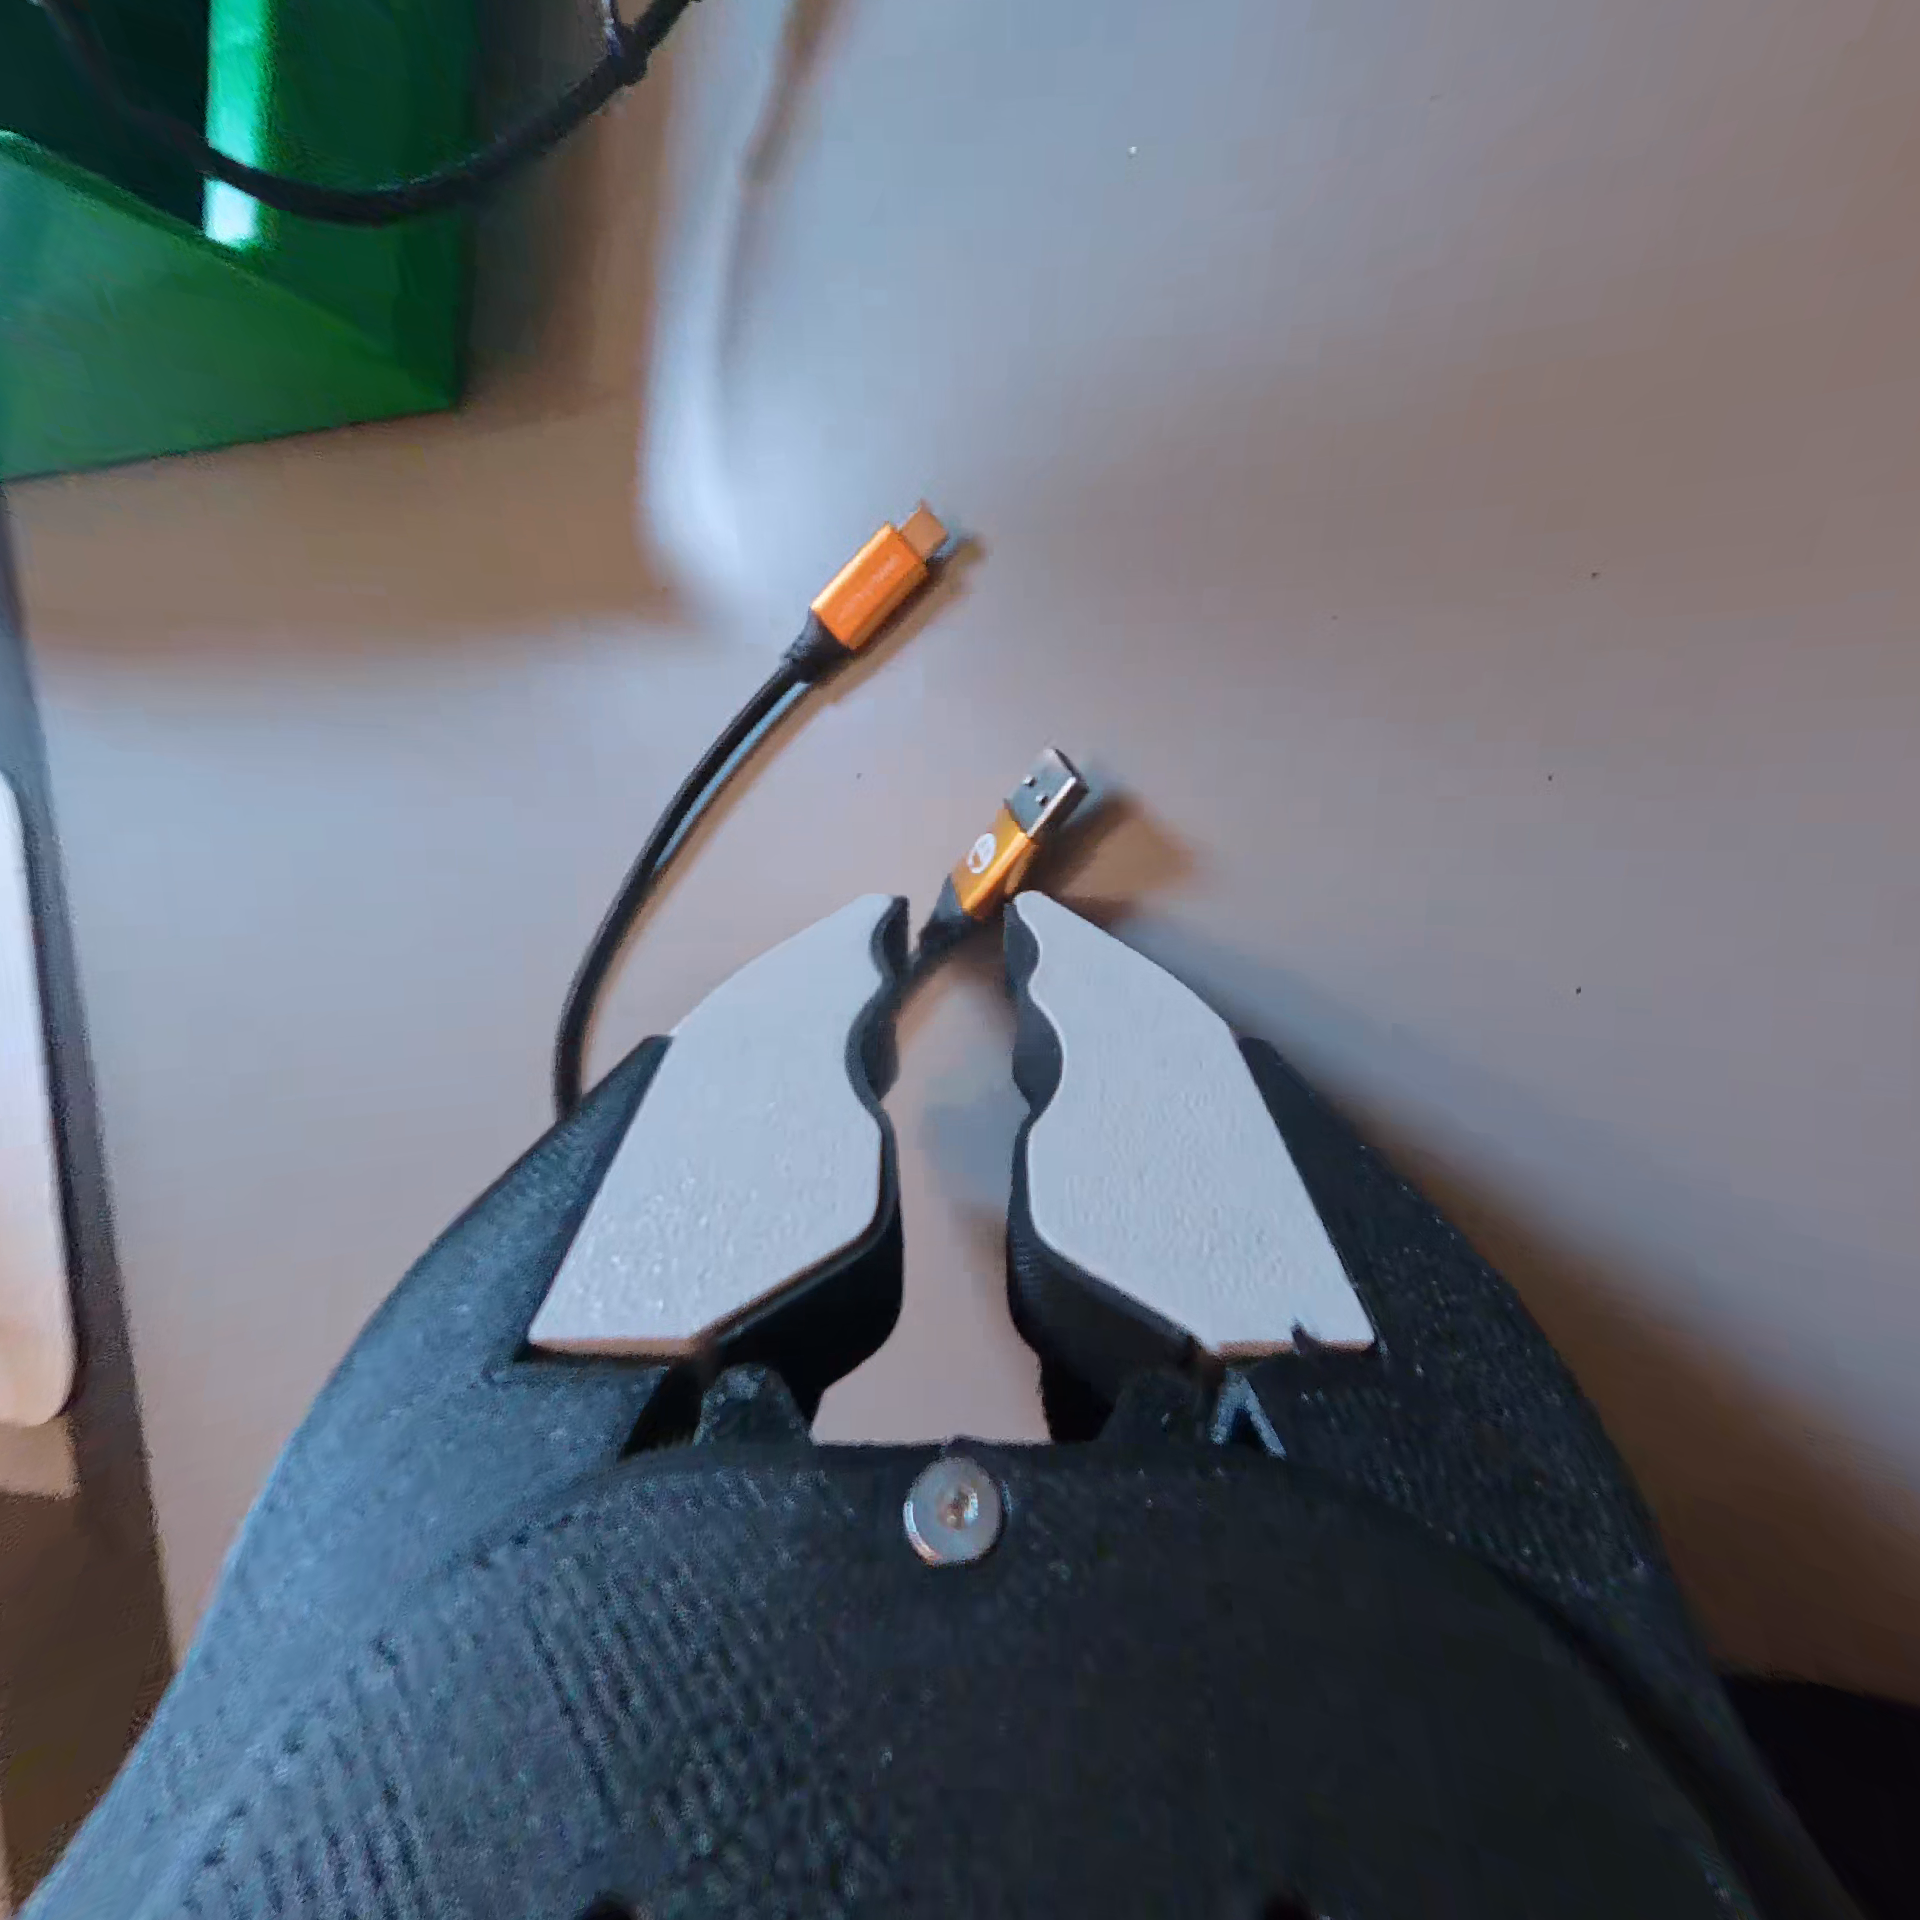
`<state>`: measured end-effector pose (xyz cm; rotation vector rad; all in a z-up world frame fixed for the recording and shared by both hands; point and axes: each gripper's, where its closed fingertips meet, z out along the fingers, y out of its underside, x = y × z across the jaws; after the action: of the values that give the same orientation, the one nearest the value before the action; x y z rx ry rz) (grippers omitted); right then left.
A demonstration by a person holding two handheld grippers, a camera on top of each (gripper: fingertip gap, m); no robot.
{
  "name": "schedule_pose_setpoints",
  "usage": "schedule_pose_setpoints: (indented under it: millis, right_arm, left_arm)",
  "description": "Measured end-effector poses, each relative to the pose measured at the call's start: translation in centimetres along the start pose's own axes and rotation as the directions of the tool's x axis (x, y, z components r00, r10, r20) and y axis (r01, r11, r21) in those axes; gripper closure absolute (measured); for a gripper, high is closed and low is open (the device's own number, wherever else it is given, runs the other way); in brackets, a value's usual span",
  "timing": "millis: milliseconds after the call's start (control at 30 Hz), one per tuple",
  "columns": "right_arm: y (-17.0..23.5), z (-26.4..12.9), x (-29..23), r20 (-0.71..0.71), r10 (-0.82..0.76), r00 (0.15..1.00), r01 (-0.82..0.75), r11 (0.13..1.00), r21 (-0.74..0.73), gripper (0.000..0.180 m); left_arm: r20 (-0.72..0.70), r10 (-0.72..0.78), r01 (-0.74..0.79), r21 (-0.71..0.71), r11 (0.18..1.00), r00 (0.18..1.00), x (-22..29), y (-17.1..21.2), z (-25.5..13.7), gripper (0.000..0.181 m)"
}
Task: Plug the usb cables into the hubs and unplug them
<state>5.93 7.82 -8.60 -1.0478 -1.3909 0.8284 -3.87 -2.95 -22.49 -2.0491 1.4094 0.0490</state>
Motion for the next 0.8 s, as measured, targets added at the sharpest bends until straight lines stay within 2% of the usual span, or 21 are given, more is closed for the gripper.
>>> schedule_pose_setpoints:
  millis: [100, 200, 367, 467, 600, 700, 800]
  right_arm:
    - [0.6, 0.3, -0.1, 0.003, 0.005, 1.000, -0.005, 1.000, -0.018, 0.167]
    - [1.1, 0.4, -0.1, 0.001, 0.014, 1.000, -0.014, 0.999, -0.031, 0.168]
    - [1.5, 0.3, -0.3, -0.001, -0.005, 1.000, 0.005, 0.999, -0.043, 0.169]
    - [1.1, 0.2, -0.7, 0.013, -0.029, 1.000, 0.029, 0.999, -0.019, 0.169]
    - [-0.3, -0.3, -1.8, 0.057, -0.085, 0.995, 0.081, 0.994, 0.069, 0.169]
    - [-2.0, -1.0, -3.2, 0.088, -0.168, 0.982, 0.151, 0.973, 0.172, 0.169]
    - [-3.1, -1.2, -3.9, 0.090, -0.211, 0.973, 0.189, 0.960, 0.207, 0.169]
  left_arm:
    - [-0.072, 0.003, -0.003, 0.012, 1.000, 0.997, 0.0, -0.4, 0.5, 0.168]
    - [-0.073, 0.022, -0.021, 0.019, 1.000, 0.997, -0.4, -0.7, 0.9, 0.171]
    - [-0.094, -0.075, 0.087, 0.134, 0.987, 0.993, 0.1, -2.0, -0.1, 0.173]
    - [-0.111, -0.137, 0.164, 0.297, 0.941, 0.984, -0.2, -4.7, -3.3, 0.173]
    - [-0.137, -0.237, 0.273, 0.485, 0.831, 0.962, -1.8, -8.5, -9.5, 0.173]
    - [-0.218, -0.323, 0.389, 0.553, 0.736, 0.921, -2.2, -11.1, -14.8, 0.173]
    - [-0.360, -0.321, 0.482, 0.619, 0.619, 0.876, -1.5, -13.6, -19.4, 0.173]
